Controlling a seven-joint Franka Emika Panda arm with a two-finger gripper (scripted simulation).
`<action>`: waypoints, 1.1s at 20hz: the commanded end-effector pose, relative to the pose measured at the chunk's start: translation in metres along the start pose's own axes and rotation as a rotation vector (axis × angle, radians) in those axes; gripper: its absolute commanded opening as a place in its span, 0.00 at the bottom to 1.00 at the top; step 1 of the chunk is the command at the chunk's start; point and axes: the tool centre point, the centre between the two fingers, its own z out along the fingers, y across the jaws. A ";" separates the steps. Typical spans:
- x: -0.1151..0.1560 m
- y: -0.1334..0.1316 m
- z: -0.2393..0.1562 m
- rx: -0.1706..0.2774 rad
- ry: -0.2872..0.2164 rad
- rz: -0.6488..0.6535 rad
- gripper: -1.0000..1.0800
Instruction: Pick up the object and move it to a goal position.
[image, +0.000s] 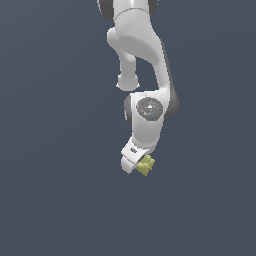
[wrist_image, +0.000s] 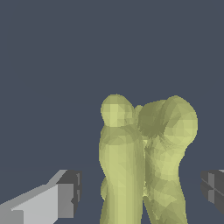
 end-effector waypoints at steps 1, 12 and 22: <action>0.000 0.000 0.007 -0.001 0.001 0.000 0.96; 0.001 0.001 0.007 -0.001 0.001 0.000 0.00; 0.001 -0.004 -0.001 -0.001 0.001 0.000 0.00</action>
